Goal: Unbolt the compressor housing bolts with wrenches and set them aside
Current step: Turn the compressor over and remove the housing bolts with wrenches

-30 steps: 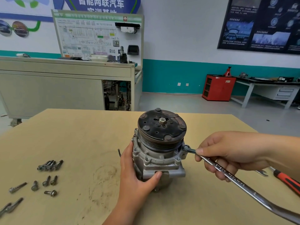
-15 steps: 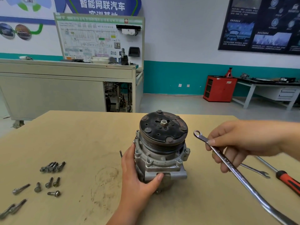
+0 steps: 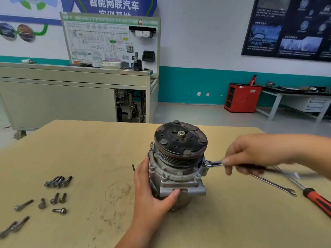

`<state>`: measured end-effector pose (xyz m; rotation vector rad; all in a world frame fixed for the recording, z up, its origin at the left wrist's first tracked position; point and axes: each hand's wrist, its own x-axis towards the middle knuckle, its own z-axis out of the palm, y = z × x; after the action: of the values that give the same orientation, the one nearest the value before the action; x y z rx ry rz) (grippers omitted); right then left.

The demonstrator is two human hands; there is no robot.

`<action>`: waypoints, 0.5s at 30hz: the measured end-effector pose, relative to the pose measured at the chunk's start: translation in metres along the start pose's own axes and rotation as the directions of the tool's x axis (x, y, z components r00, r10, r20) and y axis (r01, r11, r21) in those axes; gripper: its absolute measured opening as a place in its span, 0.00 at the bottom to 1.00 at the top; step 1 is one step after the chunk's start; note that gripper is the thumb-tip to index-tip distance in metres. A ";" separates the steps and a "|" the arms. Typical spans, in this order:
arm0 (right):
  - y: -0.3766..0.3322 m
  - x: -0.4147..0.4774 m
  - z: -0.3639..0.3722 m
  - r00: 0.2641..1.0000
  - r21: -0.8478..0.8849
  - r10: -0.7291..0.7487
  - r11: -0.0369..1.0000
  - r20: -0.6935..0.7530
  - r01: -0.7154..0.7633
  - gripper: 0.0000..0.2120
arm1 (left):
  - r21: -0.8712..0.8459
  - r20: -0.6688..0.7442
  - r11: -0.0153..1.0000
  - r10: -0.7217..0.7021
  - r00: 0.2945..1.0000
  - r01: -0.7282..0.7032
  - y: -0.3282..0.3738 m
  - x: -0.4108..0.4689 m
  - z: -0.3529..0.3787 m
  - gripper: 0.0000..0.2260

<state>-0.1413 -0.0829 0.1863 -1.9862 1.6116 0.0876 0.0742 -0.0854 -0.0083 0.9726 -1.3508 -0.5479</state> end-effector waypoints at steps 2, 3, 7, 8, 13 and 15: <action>-0.004 0.007 -0.014 0.986 -0.335 -0.115 0.940 -0.118 0.070 0.10 | 0.010 -0.003 1.000 -0.002 1.000 0.002 0.000 0.000 0.000 0.40; -0.005 0.010 -0.020 0.978 -0.393 -0.159 0.915 -0.134 0.094 0.08 | 0.009 -0.003 1.000 -0.003 1.000 0.003 0.001 0.000 0.000 0.40; 0.006 0.001 -0.031 0.995 0.037 -0.010 0.999 0.095 0.007 0.09 | -0.011 0.004 1.000 -0.007 1.000 0.007 0.001 0.000 -0.001 0.40; 0.009 -0.003 -0.028 0.986 0.219 0.010 0.975 0.168 -0.048 0.09 | -0.011 0.005 1.000 -0.009 1.000 0.009 0.001 0.000 -0.001 0.40; 0.009 -0.010 0.001 0.981 0.551 -0.054 0.832 0.185 -0.058 0.08 | -0.010 0.005 1.000 -0.004 1.000 0.005 0.002 0.000 0.000 0.40; 0.005 -0.008 0.009 0.979 0.558 -0.063 0.828 0.195 -0.058 0.09 | -0.017 0.006 1.000 -0.010 1.000 0.010 0.003 0.000 -0.001 0.40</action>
<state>-0.1456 -0.0720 0.1805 -1.4650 1.3051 -0.1647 0.0742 -0.0832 -0.0056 0.9650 -1.3453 -0.5700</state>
